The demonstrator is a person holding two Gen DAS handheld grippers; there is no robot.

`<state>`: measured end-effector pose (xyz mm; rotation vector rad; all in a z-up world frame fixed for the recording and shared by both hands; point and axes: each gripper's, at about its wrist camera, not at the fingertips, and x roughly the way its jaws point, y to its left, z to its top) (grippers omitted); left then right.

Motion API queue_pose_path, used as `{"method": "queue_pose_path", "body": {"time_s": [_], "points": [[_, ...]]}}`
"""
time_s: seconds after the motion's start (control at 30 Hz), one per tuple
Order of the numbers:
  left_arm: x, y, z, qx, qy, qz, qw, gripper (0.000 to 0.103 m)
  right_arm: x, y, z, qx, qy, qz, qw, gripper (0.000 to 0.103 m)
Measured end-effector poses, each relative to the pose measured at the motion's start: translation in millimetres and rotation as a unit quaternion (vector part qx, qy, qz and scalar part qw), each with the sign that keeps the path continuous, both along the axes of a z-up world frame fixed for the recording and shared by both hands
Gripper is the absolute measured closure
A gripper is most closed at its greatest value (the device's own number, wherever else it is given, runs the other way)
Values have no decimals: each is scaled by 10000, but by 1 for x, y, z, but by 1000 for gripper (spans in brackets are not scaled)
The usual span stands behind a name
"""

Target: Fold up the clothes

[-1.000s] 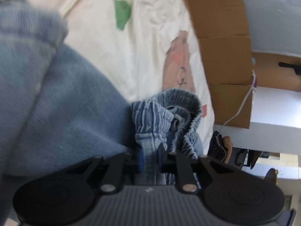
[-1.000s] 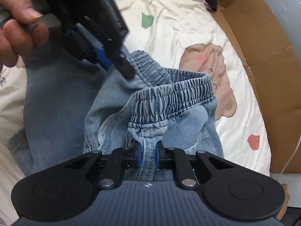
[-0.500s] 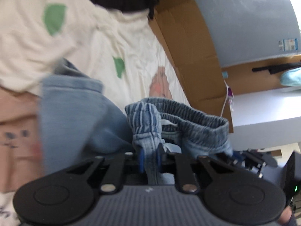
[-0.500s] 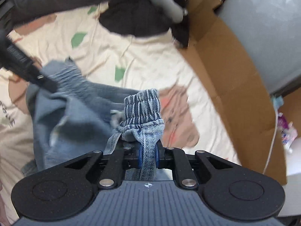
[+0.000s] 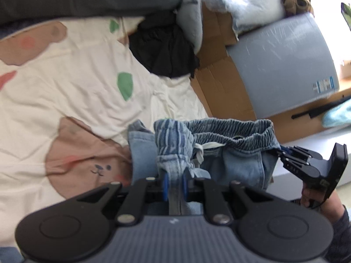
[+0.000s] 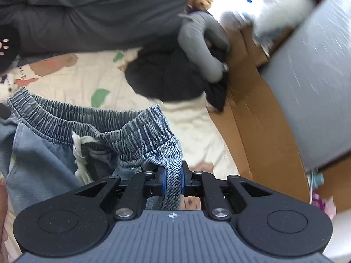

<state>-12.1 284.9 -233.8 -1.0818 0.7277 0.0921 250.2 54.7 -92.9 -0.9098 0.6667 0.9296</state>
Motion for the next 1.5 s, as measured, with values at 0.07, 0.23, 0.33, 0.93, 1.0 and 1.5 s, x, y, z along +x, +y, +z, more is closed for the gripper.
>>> {"method": "queue_pose_path", "body": {"time_s": [0.07,0.23,0.33,0.93,1.0,1.5], "points": [[-8,8,7,59,-25,170,9998,90,0,14,4,65,1,104,9999,93],[-29,29,27,274,-72,581,9979,90,1,55,19,254,-52,437,9987,93],[-43,45,41,459,-82,817,9956,90,4,87,26,347,-123,709,9968,93],[-79,129,48,1261,474,1987,9708,90,1,289,-2,369,-99,1908,9809,99],[-80,136,39,1339,630,2070,9671,90,0,308,-15,303,-106,1999,9793,100],[-40,173,-90,1075,1659,2087,9578,84,29,377,-171,-474,352,1776,9823,91]]}}
